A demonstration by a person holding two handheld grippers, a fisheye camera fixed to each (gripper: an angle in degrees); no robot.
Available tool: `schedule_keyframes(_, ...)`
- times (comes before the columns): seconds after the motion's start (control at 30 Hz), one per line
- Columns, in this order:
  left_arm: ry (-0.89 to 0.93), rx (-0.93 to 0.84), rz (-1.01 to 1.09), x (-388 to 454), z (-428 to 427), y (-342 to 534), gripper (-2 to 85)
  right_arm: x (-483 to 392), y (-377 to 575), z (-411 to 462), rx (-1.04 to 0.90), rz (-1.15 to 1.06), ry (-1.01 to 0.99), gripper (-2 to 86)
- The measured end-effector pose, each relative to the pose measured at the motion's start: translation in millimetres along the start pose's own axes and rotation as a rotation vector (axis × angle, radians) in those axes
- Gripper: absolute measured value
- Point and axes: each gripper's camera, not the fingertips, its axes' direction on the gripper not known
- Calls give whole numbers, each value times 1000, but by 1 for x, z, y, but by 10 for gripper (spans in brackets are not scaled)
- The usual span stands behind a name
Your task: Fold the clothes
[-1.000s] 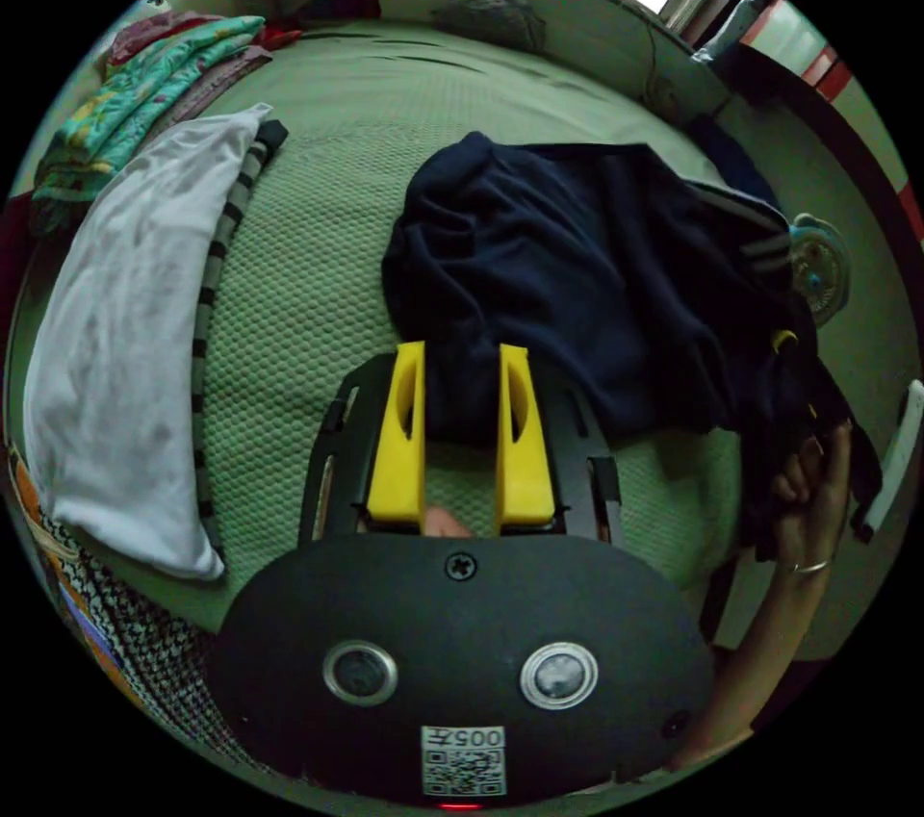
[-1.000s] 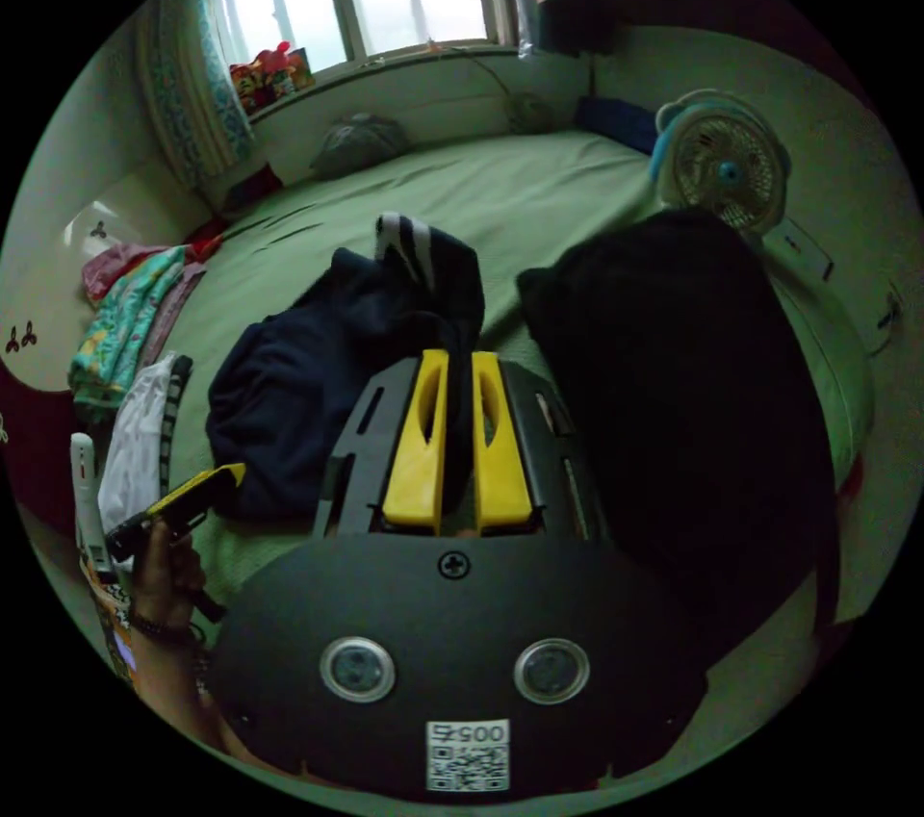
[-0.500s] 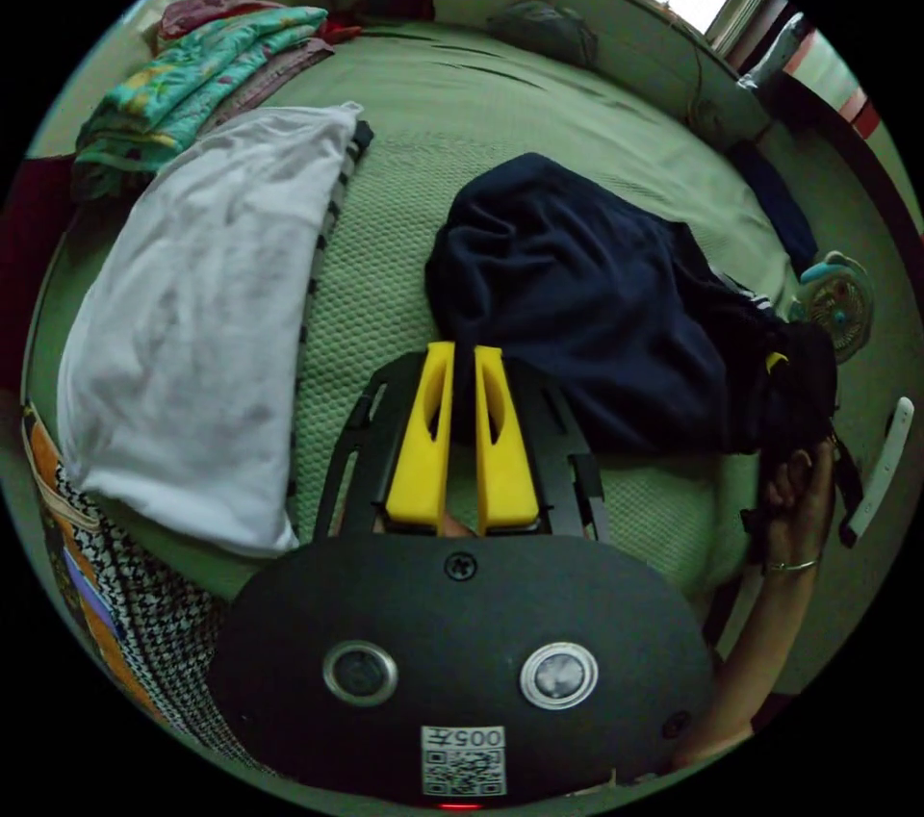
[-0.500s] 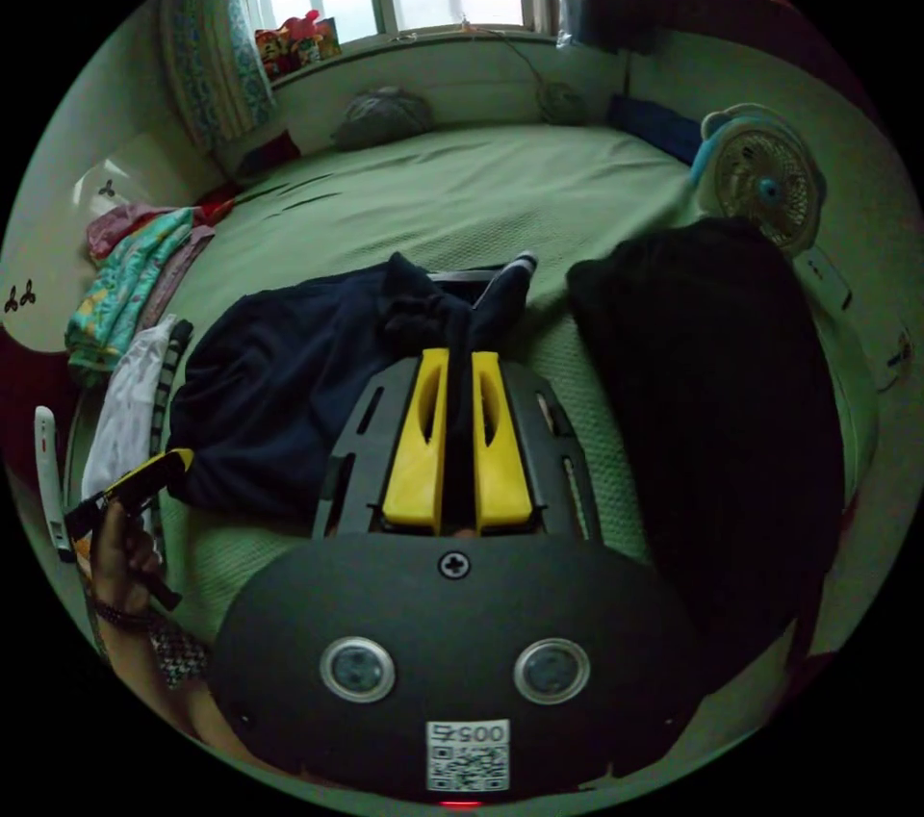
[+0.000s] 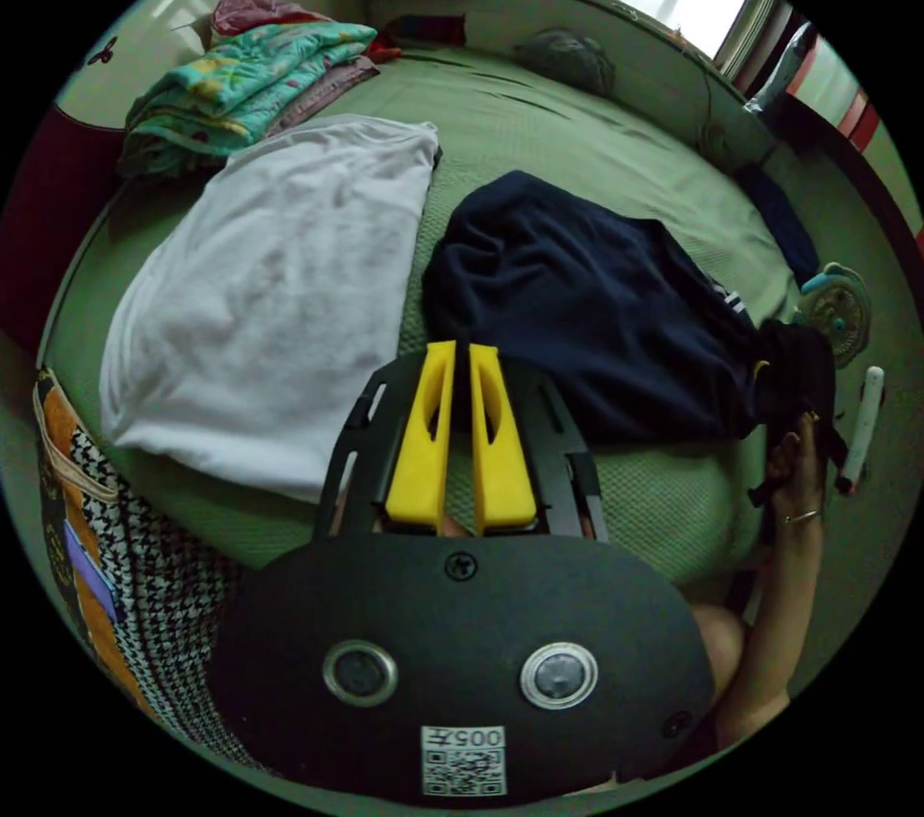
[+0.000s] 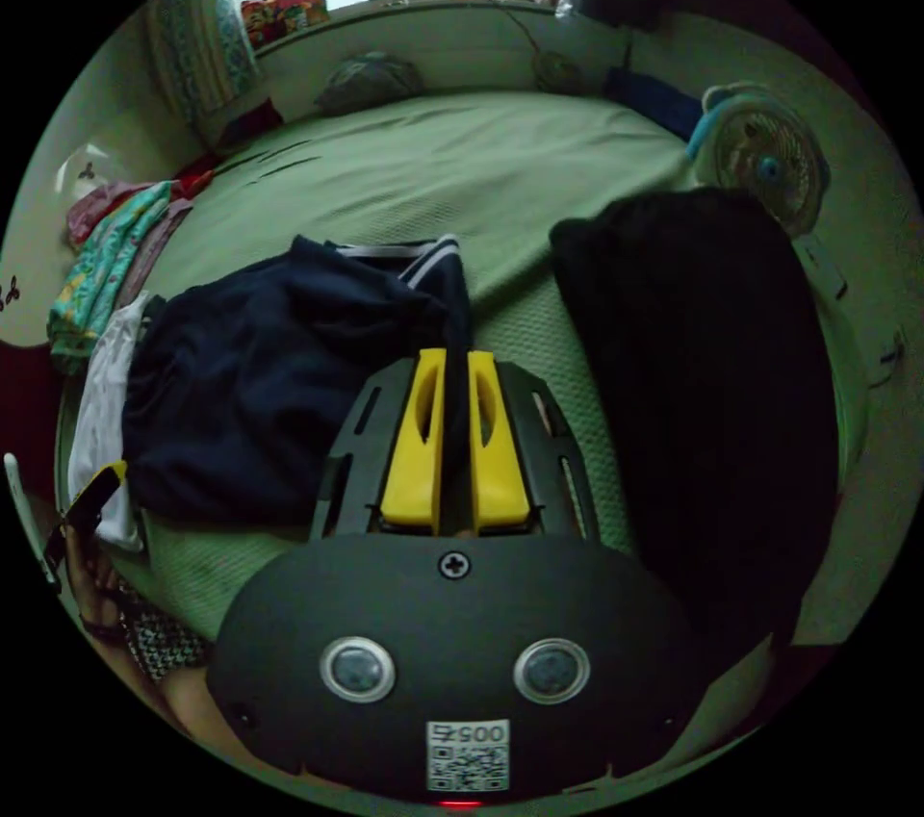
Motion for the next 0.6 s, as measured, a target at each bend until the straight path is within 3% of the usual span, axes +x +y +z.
schedule_keyframes(0.17, 40, 55, 34, 11, -16, 8, 32, 7, 6, -14, 8, 1, -4, 68)
schedule_keyframes(0.3, 33, 17, 95, 28, -12, 8, 19, -9, 13, -34, 98, -76, -13, 75)
schedule_keyframes(0.6, 51, -86, 157, 53, 10, 1, 4, -62, 17, -20, 92, -263, -52, 111)
